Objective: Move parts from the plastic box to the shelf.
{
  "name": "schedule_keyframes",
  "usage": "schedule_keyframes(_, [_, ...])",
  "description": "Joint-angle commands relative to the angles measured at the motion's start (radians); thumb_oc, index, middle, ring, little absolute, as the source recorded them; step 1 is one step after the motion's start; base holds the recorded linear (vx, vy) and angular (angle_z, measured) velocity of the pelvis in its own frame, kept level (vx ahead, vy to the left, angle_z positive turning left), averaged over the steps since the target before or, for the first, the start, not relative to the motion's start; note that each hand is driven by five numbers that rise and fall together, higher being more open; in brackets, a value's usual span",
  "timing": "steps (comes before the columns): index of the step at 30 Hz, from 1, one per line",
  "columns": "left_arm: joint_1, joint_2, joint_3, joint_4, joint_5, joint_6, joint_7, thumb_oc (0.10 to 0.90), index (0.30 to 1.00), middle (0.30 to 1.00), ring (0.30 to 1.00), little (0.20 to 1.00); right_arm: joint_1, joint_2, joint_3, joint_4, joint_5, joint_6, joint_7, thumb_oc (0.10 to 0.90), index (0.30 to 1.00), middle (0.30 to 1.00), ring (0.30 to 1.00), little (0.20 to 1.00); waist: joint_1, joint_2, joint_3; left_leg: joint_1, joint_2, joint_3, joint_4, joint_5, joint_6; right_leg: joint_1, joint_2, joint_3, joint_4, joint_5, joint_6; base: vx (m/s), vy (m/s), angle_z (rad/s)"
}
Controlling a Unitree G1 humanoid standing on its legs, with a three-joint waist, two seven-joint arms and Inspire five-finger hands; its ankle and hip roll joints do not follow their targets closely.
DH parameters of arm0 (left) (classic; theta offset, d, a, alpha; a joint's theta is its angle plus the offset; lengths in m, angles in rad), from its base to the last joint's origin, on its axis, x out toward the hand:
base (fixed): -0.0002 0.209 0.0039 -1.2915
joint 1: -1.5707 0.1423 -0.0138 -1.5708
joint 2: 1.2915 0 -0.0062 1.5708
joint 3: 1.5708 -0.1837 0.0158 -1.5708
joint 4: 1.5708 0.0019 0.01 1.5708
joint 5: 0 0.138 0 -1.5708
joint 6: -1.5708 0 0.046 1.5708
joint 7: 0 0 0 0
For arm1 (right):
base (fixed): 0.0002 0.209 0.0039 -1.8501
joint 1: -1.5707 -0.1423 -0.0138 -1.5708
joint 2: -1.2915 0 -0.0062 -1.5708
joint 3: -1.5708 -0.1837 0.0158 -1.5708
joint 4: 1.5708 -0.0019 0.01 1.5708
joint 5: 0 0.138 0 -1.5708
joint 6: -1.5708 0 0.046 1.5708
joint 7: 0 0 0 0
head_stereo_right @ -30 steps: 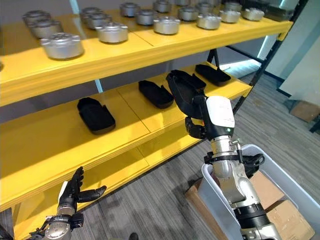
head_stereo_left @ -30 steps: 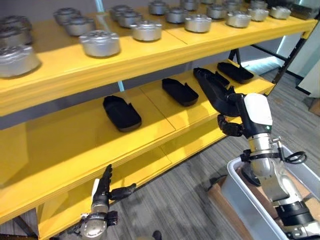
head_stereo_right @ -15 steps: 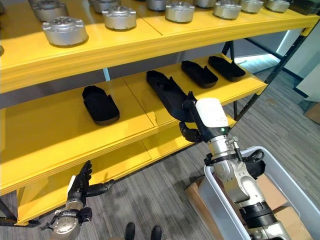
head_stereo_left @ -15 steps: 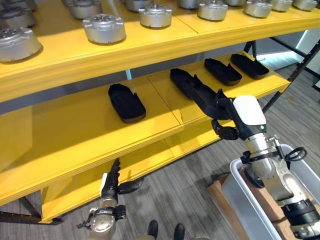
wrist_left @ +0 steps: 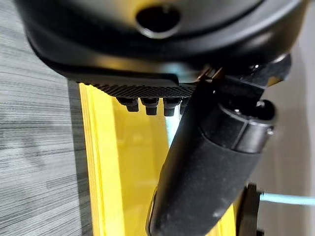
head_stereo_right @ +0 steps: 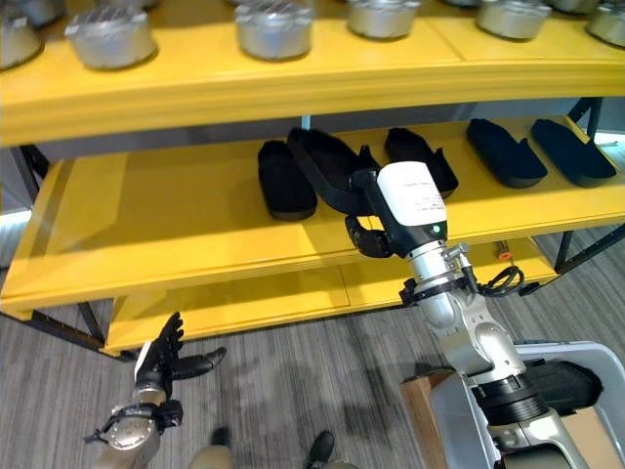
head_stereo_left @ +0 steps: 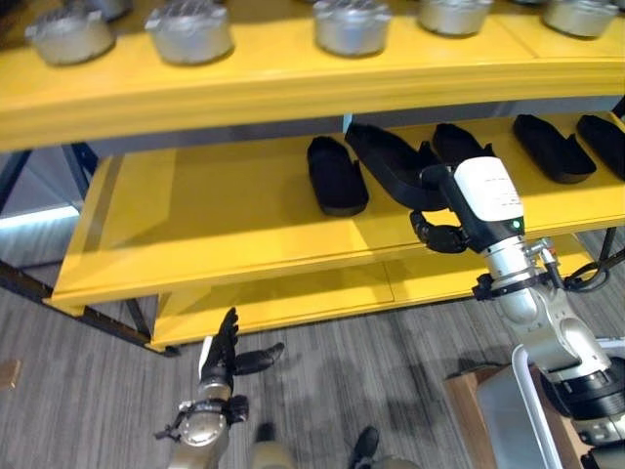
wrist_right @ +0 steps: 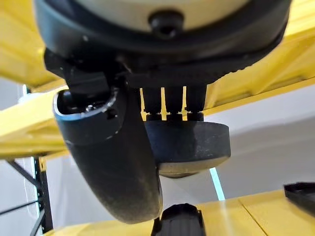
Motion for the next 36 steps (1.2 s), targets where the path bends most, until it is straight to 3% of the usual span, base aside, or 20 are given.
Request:
schedule_keyframes(1, [0.011,0.059,0.023,-0.121,-0.017,-0.073,0.015,0.900,1.000,1.000,1.000,1.000,-0.097,-0.046,-0.088,-0.118,0.010,-0.012,-0.136,0.400,0.300,0.300,0.300,0.300,-0.002,0.039,-0.143,0.083,-0.103,0.104,-0.197,0.125,0.018,-0.006,-0.052,0.052,0.023,0.019,0.132,0.03,0.196,0.46])
schedule_keyframes(2, [0.011,0.059,0.021,-0.120,-0.017,-0.073,0.016,0.900,1.000,1.000,1.000,1.000,-0.095,-0.046,-0.090,-0.120,0.010,-0.012,-0.136,0.400,0.300,0.300,0.300,0.300,-0.001,0.038,-0.145,0.081,-0.105,0.103,-0.197,0.124,0.019,-0.007,-0.054,0.052,0.023,0.020,0.133,0.09,0.315,0.39])
schedule_keyframes(3, [0.006,0.068,0.025,-0.121,-0.012,-0.072,0.014,0.900,1.000,1.000,1.000,1.000,-0.083,-0.032,-0.097,-0.122,0.014,-0.009,-0.133,0.400,0.300,0.300,0.300,0.300,0.006,0.040,-0.149,0.092,-0.145,0.085,-0.195,0.095,0.029,0.002,-0.079,0.052,0.026,0.036,0.141,0.07,0.212,0.36])
schedule_keyframes(6, [0.009,0.077,0.029,-0.125,-0.008,-0.073,0.009,0.900,1.000,1.000,1.000,1.000,-0.070,-0.027,-0.107,-0.132,0.014,-0.010,-0.132,0.400,0.300,0.300,0.300,0.300,0.012,0.032,-0.148,0.102,-0.172,0.086,-0.193,0.078,0.040,0.012,-0.102,0.051,0.028,0.043,0.153,0.07,0.238,0.31])
schedule_keyframes(7, [0.012,0.091,0.036,-0.121,0.005,-0.072,0.002,0.900,1.000,1.000,1.000,1.000,-0.060,-0.015,-0.115,-0.137,0.009,-0.009,-0.125,0.400,0.300,0.300,0.300,0.300,0.022,0.016,-0.148,0.115,-0.217,0.092,-0.192,0.046,0.058,0.025,-0.140,0.051,0.034,0.055,0.174,0.08,0.270,0.11])
schedule_keyframes(12, [0.013,0.114,0.050,-0.122,0.036,-0.068,0.010,0.900,1.000,1.000,1.000,1.000,-0.071,0.012,-0.104,-0.137,-0.030,0.006,-0.105,0.400,0.300,0.300,0.300,0.300,0.046,-0.029,-0.152,0.130,-0.307,0.094,-0.195,-0.010,0.102,0.048,-0.214,0.046,0.035,0.095,0.223,0.08,0.259,0.19])
schedule_keyframes(18, [0.016,0.117,0.060,-0.127,0.045,-0.064,0.024,0.900,1.000,1.000,1.000,1.000,-0.127,0.035,-0.060,-0.117,-0.063,0.022,-0.093,0.400,0.300,0.300,0.300,0.300,0.081,-0.071,-0.159,0.124,-0.363,0.090,-0.184,-0.033,0.131,0.059,-0.255,0.043,0.017,0.147,0.247,0.05,0.128,0.05])
schedule_keyframes(29, [0.057,0.117,0.076,-0.138,0.049,-0.060,0.019,0.900,1.000,1.000,1.000,1.000,-0.267,0.116,0.080,0.056,-0.029,0.050,-0.055,0.400,0.300,0.300,0.300,0.300,0.161,-0.116,-0.133,0.109,-0.404,0.084,-0.187,-0.043,0.150,0.070,-0.281,0.016,-0.006,0.199,0.265,0.03,0.041,-0.01])
schedule_keyframes(34, [0.045,0.141,0.058,-0.145,0.029,-0.067,0.016,0.900,1.000,1.000,1.000,1.000,-0.367,0.138,0.139,0.177,0.028,0.068,-0.055,0.400,0.300,0.300,0.300,0.300,0.199,-0.118,-0.067,0.053,-0.394,0.068,-0.148,-0.042,0.141,0.051,-0.279,-0.011,0.014,0.194,0.260,-0.07,-0.039,0.21])
schedule_keyframes(36, [0.027,0.172,0.045,-0.162,0.007,-0.079,0.019,0.900,1.000,1.000,1.000,1.000,-0.449,0.131,0.165,0.242,0.061,0.085,-0.062,0.400,0.300,0.300,0.300,0.300,0.220,-0.108,0.005,-0.023,-0.384,0.051,-0.080,-0.039,0.132,0.016,-0.273,-0.018,0.023,0.187,0.251,-0.20,-0.079,0.20])
